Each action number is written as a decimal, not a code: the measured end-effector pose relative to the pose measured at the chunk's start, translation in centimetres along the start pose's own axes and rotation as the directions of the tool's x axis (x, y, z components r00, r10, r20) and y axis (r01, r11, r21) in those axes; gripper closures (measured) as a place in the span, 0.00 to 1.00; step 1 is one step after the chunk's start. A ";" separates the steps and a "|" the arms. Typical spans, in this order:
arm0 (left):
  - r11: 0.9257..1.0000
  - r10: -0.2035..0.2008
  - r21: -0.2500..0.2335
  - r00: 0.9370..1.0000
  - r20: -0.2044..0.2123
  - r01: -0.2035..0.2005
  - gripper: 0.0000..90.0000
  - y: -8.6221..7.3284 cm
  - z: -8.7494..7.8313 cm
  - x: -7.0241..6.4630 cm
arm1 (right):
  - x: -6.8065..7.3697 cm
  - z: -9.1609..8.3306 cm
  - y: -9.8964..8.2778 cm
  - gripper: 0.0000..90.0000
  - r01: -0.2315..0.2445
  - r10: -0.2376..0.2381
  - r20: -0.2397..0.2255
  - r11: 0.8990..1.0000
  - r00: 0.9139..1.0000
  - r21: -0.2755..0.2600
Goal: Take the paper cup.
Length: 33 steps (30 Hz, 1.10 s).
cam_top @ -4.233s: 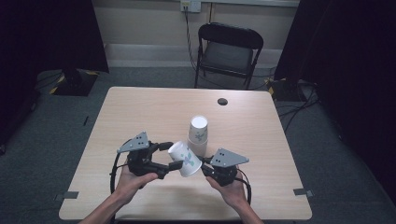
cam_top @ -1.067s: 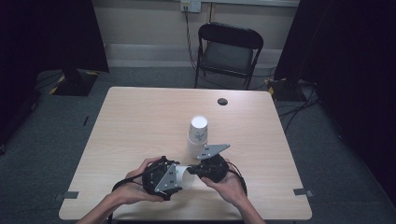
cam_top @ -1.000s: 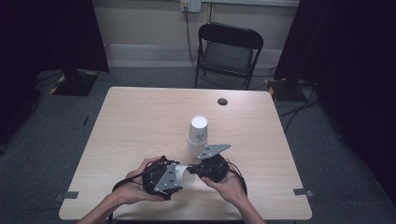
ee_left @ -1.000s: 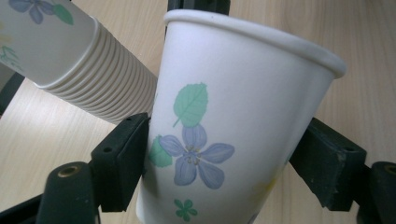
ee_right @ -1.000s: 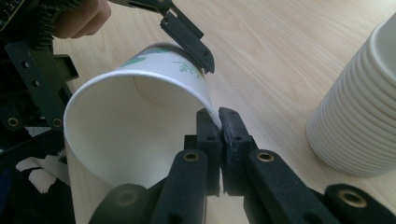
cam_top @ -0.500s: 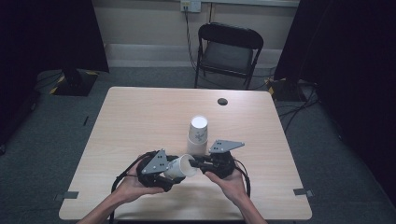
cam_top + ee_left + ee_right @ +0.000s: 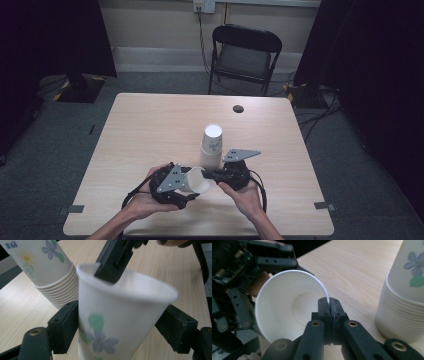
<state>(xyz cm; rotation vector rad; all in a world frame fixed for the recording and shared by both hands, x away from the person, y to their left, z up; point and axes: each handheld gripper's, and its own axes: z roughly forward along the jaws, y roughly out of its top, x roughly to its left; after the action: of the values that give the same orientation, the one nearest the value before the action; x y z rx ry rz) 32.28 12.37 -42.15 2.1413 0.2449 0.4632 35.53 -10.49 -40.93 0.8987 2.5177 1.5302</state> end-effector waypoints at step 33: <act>0.996 0.084 0.005 0.996 -0.035 -0.084 0.32 -0.3 0.2 -0.6 | -0.2 1.5 0.1 0.99 -0.078 0.080 -0.012 0.992 0.997 0.094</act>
<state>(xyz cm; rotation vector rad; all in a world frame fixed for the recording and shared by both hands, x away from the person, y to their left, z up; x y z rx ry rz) 31.84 12.19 -42.63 2.1541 0.1757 0.5492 36.23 -9.42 -41.67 1.0141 2.6150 1.4560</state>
